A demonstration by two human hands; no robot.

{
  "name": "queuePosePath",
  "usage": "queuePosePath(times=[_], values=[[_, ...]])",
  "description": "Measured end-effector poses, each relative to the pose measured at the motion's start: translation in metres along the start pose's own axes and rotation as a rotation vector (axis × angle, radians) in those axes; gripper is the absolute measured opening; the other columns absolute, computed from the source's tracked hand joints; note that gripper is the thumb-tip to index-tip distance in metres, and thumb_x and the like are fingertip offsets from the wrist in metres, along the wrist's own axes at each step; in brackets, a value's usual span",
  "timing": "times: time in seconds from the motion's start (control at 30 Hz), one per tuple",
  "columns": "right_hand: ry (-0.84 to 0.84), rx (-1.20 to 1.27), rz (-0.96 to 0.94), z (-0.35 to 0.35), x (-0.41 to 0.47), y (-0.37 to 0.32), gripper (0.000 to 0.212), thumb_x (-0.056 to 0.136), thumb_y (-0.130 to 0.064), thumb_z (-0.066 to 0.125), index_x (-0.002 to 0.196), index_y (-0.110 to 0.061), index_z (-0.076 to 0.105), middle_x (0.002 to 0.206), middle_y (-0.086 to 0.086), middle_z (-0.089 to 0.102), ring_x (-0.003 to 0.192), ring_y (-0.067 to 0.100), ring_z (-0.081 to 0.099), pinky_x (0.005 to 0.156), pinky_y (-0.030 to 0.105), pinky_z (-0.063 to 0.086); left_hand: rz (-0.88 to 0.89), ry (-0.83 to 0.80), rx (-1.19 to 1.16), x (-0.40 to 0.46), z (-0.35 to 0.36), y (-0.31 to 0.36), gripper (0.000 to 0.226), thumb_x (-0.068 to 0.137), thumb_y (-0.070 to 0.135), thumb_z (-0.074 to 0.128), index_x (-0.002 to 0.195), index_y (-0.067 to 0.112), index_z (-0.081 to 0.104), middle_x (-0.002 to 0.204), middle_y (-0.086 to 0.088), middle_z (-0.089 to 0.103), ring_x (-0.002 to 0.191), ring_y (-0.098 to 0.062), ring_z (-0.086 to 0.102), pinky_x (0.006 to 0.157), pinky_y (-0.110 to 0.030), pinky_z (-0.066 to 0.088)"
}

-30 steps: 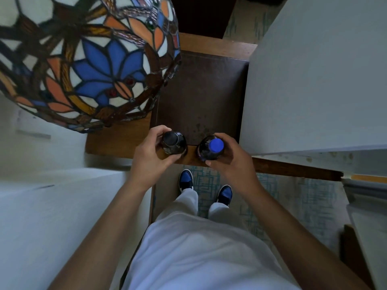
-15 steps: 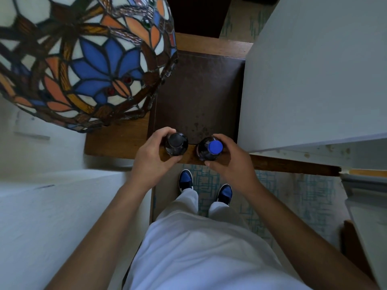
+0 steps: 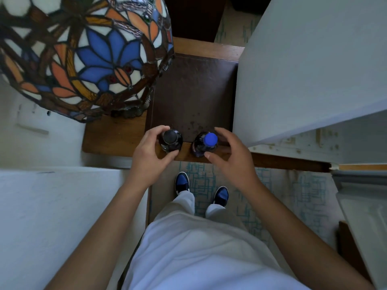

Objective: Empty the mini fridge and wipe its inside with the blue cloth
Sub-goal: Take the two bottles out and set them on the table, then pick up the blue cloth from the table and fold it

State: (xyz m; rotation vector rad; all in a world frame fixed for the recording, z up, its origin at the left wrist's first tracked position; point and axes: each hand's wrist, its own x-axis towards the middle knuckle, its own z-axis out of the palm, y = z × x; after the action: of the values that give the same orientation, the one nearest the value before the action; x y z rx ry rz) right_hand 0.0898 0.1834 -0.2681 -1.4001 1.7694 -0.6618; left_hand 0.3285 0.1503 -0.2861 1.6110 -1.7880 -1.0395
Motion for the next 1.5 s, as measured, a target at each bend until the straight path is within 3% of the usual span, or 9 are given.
queuePosePath(times=[0.13,0.27,0.43,0.67,0.8,1.0,1.17,1.37,1.5], values=[[0.05,0.069,0.021,-0.014,-0.017,-0.009,0.066,0.086,-0.027,0.084,0.143,-0.033,0.051,0.132,-0.015,0.058,0.121,0.006,0.062,0.101,0.026,0.052,0.061,0.041,0.027,-0.003,-0.007,0.008,0.06,0.084,0.024,0.084,0.136,0.02,0.055,0.144,0.002,0.053,0.135,-0.009,0.048,0.114,-0.027,0.04],[0.176,0.091,-0.073,-0.034,-0.041,-0.01,0.044,0.091,-0.022,0.078,0.131,-0.027,0.06,0.133,-0.011,0.06,0.123,0.007,0.06,0.098,0.019,0.051,0.147,0.182,0.007,-0.015,-0.012,0.029,0.042,0.094,0.034,0.072,0.129,0.013,0.061,0.14,-0.003,0.056,0.135,-0.017,0.051,0.114,-0.033,0.041],[0.293,0.132,-0.177,-0.07,-0.078,0.006,0.007,0.096,-0.02,0.069,0.101,-0.018,0.074,0.124,-0.007,0.066,0.12,0.014,0.063,0.1,0.045,0.055,0.16,0.258,0.097,-0.036,-0.001,0.053,0.037,0.098,0.039,0.062,0.125,0.014,0.064,0.14,-0.005,0.055,0.135,-0.022,0.049,0.115,-0.036,0.04],[0.372,0.168,-0.141,-0.123,-0.148,0.046,0.014,0.098,-0.022,0.068,0.108,-0.023,0.077,0.133,-0.01,0.064,0.129,0.013,0.059,0.107,0.046,0.052,0.202,0.354,0.169,-0.087,0.049,0.089,0.032,0.099,0.019,0.067,0.129,0.008,0.063,0.143,-0.013,0.051,0.138,-0.028,0.047,0.117,-0.046,0.039],[0.408,0.139,-0.108,-0.151,-0.194,0.081,0.028,0.099,-0.025,0.068,0.127,-0.026,0.071,0.143,-0.013,0.059,0.139,0.007,0.049,0.117,0.045,0.044,0.193,0.336,0.136,-0.125,0.091,0.116,0.037,0.1,0.023,0.065,0.134,0.009,0.062,0.154,-0.013,0.043,0.146,-0.023,0.038,0.121,-0.047,0.034],[0.473,0.064,-0.081,-0.187,-0.264,0.119,0.021,0.098,-0.021,0.069,0.117,-0.024,0.077,0.148,-0.01,0.057,0.141,0.002,0.045,0.118,0.017,0.026,0.288,0.282,0.148,-0.176,0.14,0.143,0.051,0.101,0.038,0.056,0.146,0.013,0.054,0.166,-0.005,0.031,0.16,-0.024,0.017,0.129,-0.045,0.02],[0.526,0.037,-0.037,-0.202,-0.318,0.139,0.028,0.098,-0.022,0.069,0.124,-0.031,0.072,0.152,-0.012,0.054,0.144,0.002,0.042,0.121,0.03,0.029,0.324,0.215,0.168,-0.214,0.161,0.158,0.06,0.1,0.045,0.052,0.152,0.015,0.047,0.17,-0.002,0.025,0.161,-0.021,0.01,0.13,-0.049,0.018],[0.601,0.02,0.004,-0.202,-0.357,0.143,0.032,0.099,-0.028,0.066,0.13,-0.034,0.067,0.154,-0.014,0.05,0.143,-0.001,0.039,0.117,0.02,0.026,0.423,0.144,0.239,-0.237,0.157,0.166,0.061,0.1,0.041,0.055,0.155,0.017,0.043,0.171,-0.002,0.021,0.161,-0.022,0.008,0.129,-0.055,0.018],[0.676,-0.049,-0.039,-0.19,-0.378,0.131,0.047,0.101,-0.028,0.064,0.146,-0.032,0.055,0.159,-0.011,0.045,0.148,0.006,0.036,0.123,0.044,0.034,0.479,0.149,0.282,-0.253,0.142,0.17,0.057,0.104,0.041,0.054,0.156,0.02,0.041,0.172,-0.001,0.018,0.162,-0.022,0.005,0.129,-0.054,0.015]])
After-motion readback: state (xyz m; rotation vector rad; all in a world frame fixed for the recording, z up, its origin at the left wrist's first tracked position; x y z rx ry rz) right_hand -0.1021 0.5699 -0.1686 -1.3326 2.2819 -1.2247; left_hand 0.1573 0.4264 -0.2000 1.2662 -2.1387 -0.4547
